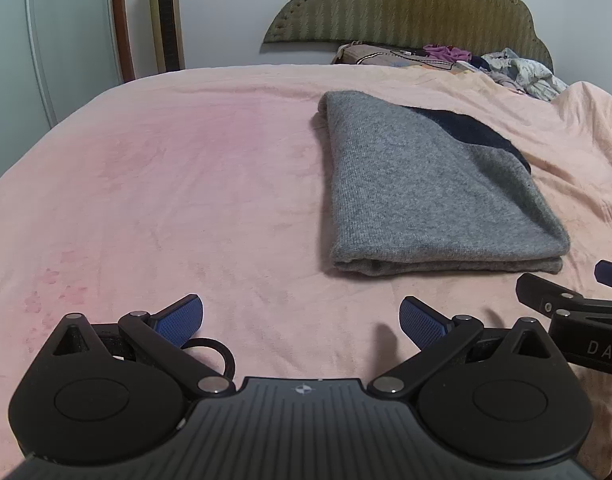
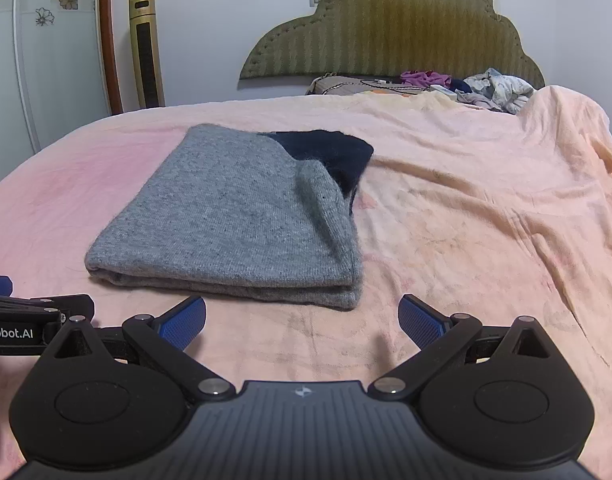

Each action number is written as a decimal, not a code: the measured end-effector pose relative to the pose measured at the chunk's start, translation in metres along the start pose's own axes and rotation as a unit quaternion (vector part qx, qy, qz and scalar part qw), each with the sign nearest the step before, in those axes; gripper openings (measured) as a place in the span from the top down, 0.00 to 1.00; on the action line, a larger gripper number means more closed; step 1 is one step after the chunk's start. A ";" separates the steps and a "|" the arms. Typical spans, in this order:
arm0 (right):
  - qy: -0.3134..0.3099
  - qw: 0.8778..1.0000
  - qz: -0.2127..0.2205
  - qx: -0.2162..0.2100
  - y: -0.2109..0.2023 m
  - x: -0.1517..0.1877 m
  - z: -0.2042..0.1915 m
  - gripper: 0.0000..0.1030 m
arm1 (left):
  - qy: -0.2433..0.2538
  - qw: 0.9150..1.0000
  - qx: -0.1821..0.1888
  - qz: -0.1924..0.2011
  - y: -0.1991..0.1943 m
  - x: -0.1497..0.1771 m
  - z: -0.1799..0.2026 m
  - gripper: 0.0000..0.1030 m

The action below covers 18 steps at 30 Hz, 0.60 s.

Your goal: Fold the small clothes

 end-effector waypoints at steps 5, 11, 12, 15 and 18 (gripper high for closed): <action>-0.001 1.000 0.001 -0.001 -0.001 0.000 0.000 0.00 | 0.005 1.000 -0.005 -0.001 0.000 0.001 0.001 0.00; -0.001 1.000 0.003 -0.001 -0.002 -0.001 0.000 0.00 | 0.007 1.000 -0.004 0.000 0.000 0.001 0.002 0.00; -0.001 1.000 0.003 -0.002 -0.002 -0.001 0.001 0.00 | 0.007 1.000 -0.004 0.000 0.000 0.001 0.002 0.00; 0.001 1.000 0.003 -0.003 -0.003 -0.001 0.001 0.00 | 0.007 1.000 -0.005 0.000 0.001 0.001 0.002 0.00; 0.002 1.000 0.004 -0.005 -0.004 -0.002 0.001 0.00 | 0.011 1.000 -0.008 -0.001 0.002 0.002 0.003 0.00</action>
Point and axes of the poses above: each gripper's, at about its wrist camera, not at the fingertips, and y roughly the way its jaws point, z to its right, x to its underside, the point moved 8 cm from there along y, roughly the way its jaws point, and after that the axes turned 9 degrees about -z, right-handed, at the moved point
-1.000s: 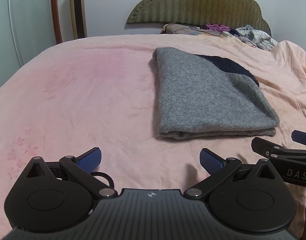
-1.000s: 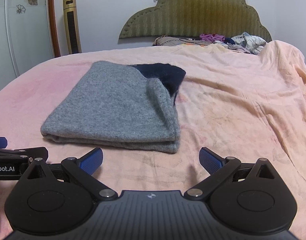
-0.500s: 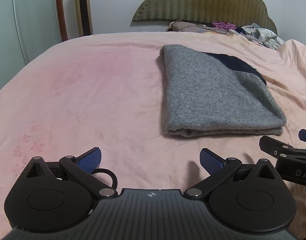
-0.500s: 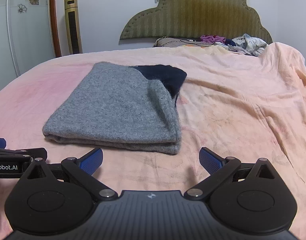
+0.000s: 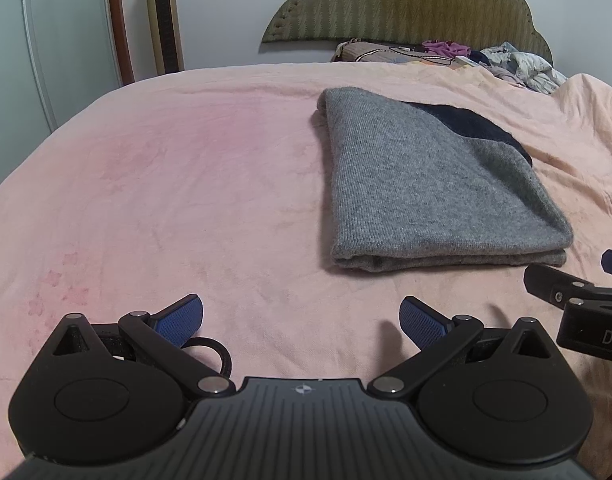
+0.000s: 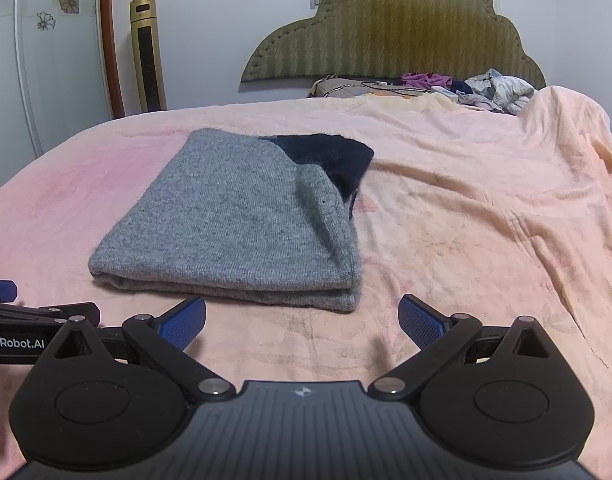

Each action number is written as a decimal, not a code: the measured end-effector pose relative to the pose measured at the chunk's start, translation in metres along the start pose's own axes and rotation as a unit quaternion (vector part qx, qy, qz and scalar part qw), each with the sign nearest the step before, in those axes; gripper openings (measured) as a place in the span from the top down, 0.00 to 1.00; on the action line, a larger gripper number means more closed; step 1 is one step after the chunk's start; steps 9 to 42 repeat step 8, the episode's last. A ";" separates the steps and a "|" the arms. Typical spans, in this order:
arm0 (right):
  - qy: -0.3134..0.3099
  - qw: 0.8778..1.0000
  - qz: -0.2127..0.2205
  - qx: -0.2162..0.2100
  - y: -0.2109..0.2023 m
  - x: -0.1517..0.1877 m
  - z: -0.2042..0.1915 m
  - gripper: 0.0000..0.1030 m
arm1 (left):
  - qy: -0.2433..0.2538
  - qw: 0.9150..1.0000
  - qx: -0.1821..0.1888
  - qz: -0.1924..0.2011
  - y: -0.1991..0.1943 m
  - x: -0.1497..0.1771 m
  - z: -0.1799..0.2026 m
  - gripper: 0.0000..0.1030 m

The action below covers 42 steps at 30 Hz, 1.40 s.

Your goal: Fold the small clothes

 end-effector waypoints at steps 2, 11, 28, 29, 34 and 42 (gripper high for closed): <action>0.000 1.000 0.000 -0.001 0.000 -0.001 0.000 0.00 | 0.003 1.000 -0.001 0.000 0.001 0.000 0.001 0.00; 0.001 1.000 0.001 -0.004 0.000 -0.003 0.001 0.00 | 0.013 1.000 -0.004 0.002 0.002 0.001 0.004 0.00; 0.001 1.000 0.001 -0.004 0.000 -0.003 0.001 0.00 | 0.013 1.000 -0.004 0.002 0.002 0.001 0.004 0.00; 0.001 1.000 0.001 -0.004 0.000 -0.003 0.001 0.00 | 0.013 1.000 -0.004 0.002 0.002 0.001 0.004 0.00; 0.001 1.000 0.001 -0.004 0.000 -0.003 0.001 0.00 | 0.013 1.000 -0.004 0.002 0.002 0.001 0.004 0.00; 0.001 1.000 0.001 -0.004 0.000 -0.003 0.001 0.00 | 0.013 1.000 -0.004 0.002 0.002 0.001 0.004 0.00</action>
Point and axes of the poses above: each gripper's, at about its wrist camera, not at the fingertips, and y roughly the way its jaws point, z to its right, x to its underside, the point moved 8 cm from there along y, roughly the way its jaws point, and after that the axes turned 9 degrees about -z, right-handed, at the moved point
